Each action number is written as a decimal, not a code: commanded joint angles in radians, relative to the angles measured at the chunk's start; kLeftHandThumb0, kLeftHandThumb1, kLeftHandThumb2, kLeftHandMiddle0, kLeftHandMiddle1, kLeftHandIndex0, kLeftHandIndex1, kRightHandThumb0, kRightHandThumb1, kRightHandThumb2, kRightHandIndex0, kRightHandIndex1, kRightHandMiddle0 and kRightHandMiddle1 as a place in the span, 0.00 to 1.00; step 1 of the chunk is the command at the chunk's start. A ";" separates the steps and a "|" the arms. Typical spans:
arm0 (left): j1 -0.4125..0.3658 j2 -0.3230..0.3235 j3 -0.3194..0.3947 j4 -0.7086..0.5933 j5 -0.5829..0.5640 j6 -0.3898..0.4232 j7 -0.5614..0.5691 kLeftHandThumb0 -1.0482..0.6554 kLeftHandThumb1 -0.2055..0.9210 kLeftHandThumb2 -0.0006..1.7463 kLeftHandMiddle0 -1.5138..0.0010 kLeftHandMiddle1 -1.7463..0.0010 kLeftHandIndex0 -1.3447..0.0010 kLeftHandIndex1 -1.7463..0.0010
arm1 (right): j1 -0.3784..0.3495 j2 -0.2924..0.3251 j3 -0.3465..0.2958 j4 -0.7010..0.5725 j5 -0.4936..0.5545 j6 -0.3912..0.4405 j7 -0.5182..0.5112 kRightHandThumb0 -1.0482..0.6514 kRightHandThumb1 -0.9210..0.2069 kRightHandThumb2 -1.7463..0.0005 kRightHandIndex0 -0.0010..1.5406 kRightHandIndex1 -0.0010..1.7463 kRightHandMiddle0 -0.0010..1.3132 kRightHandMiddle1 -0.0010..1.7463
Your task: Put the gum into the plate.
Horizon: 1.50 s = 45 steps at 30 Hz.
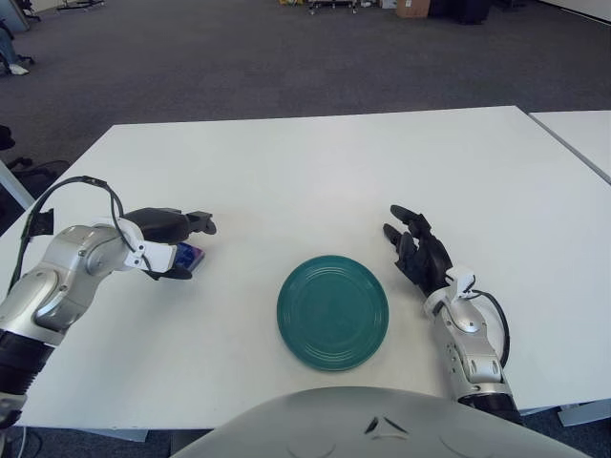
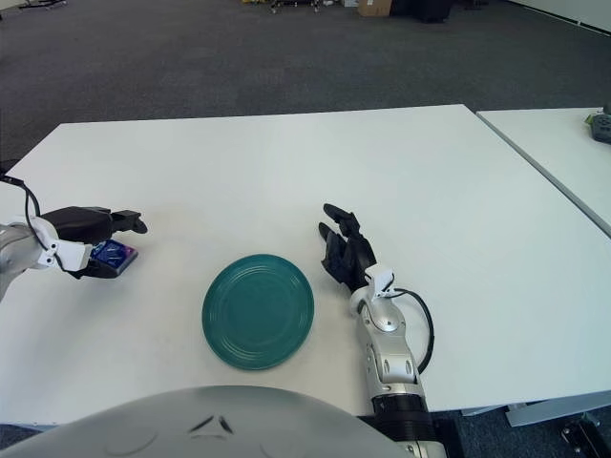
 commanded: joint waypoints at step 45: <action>0.041 -0.001 -0.004 0.150 0.104 -0.039 0.137 0.08 0.98 0.02 0.92 0.98 1.00 0.67 | 0.032 -0.035 -0.025 0.023 0.012 0.142 -0.003 0.16 0.00 0.52 0.16 0.00 0.00 0.37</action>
